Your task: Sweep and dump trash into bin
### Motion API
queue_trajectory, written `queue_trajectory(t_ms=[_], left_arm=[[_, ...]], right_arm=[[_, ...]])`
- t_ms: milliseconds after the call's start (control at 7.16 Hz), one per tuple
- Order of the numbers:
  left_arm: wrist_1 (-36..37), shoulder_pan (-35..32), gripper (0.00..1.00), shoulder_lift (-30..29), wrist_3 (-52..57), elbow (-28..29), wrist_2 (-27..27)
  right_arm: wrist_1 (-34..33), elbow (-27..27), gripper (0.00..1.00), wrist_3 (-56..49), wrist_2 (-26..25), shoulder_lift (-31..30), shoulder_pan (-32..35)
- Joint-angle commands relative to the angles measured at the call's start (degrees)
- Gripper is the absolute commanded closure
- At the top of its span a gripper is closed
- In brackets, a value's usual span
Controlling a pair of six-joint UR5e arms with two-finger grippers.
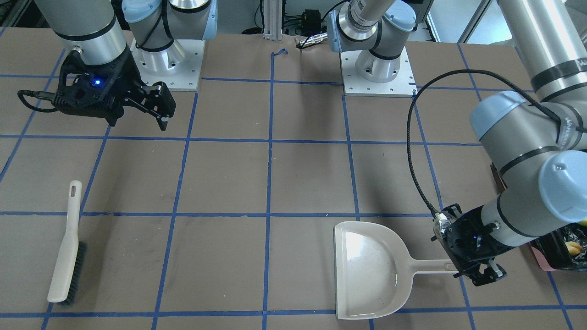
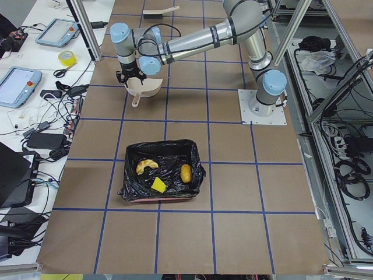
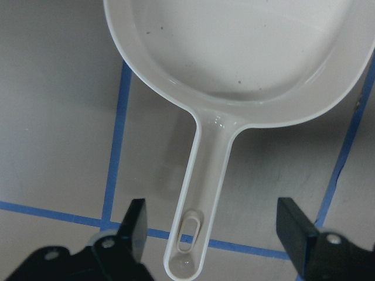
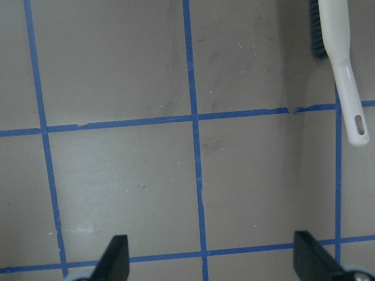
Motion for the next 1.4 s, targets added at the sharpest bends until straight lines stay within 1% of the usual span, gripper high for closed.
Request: queue_trajectory(t_ms=[0, 279, 419, 559, 838, 1117, 1257], left_arm=[[-2.36, -1.3, 0.11, 3.55, -14.55, -0.05, -0.37], [-3.34, -5.51, 0.03, 5.84, -32.99, -0.48, -0.1], [-3.87, -7.44, 0.0, 6.28, -37.77, -0.84, 0.07], [-3.96, -8.77, 0.0, 7.24, -45.13, -1.88, 0.16], [-5.36, -9.04, 0.0, 10.57, -52.73, -5.22, 0.69], [-8.17, -9.13, 0.0, 14.53, -64.83, -7.07, 0.95], [-9.92, -9.13, 0.0, 16.11, -67.85, -7.78, 4.08]], right_arm=[[1.23, 0.0, 0.0, -0.54, 0.02, -0.41, 0.0], [1.42, 0.0, 0.0, -3.43, 0.02, -0.77, 0.0], [1.5, 0.0, 0.0, -3.44, -0.06, -0.68, 0.0], [1.42, 0.09, 0.0, -3.44, -0.15, -0.77, 0.0], [1.41, 0.09, 0.0, -3.44, -0.5, -0.86, 0.09], [1.5, 0.09, 0.0, -3.52, -0.5, -0.77, 0.0], [1.42, 0.09, 0.0, -3.62, -0.5, -0.77, 0.0]])
